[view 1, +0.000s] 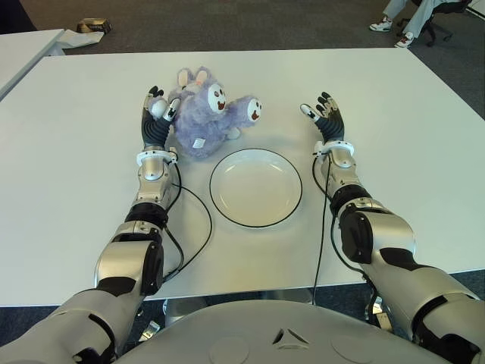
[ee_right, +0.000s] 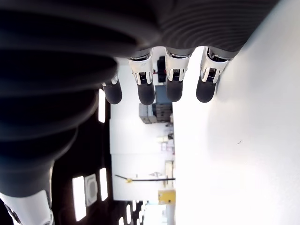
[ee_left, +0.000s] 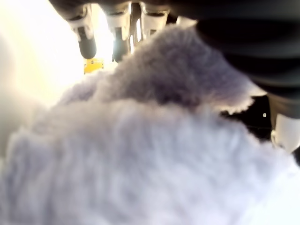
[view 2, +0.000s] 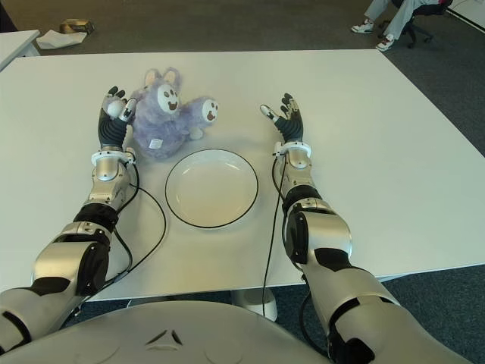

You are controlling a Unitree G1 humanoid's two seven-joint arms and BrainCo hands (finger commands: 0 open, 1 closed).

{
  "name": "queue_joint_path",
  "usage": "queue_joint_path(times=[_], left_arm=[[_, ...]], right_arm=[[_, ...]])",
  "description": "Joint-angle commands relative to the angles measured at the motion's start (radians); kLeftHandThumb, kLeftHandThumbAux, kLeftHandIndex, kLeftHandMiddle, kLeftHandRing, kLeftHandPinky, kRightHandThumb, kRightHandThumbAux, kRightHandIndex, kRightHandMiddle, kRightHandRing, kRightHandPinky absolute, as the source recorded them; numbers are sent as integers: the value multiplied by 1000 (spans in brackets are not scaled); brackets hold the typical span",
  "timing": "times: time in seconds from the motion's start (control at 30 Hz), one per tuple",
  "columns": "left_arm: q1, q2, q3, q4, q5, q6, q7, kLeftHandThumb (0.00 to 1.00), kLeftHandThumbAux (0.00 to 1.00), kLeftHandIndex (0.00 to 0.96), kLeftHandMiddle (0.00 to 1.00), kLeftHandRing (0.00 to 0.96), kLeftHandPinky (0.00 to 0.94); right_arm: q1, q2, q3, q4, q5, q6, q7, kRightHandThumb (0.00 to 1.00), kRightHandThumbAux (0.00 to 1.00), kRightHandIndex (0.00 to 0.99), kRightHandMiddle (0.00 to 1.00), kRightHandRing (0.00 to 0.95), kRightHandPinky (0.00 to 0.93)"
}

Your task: Put the doll into the plate.

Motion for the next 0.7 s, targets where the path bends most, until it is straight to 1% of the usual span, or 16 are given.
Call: queue_joint_path(times=[0.03, 0.4, 0.7], left_arm=[[130, -41, -14, 66, 22, 16, 17, 0, 495, 0, 111, 92, 46], [127, -45, -9, 72, 19, 15, 18, 0, 502, 0, 121, 102, 57], [116, -40, -9, 81, 21, 22, 17, 0, 498, 0, 104, 83, 37]], right_arm=[[87, 20, -6, 55, 8, 47, 4, 62, 688, 14, 34, 27, 25], [87, 21, -9, 56, 7, 47, 7, 60, 687, 12, 33, 26, 24], [80, 20, -1, 58, -3, 54, 0, 57, 691, 11, 32, 25, 20]])
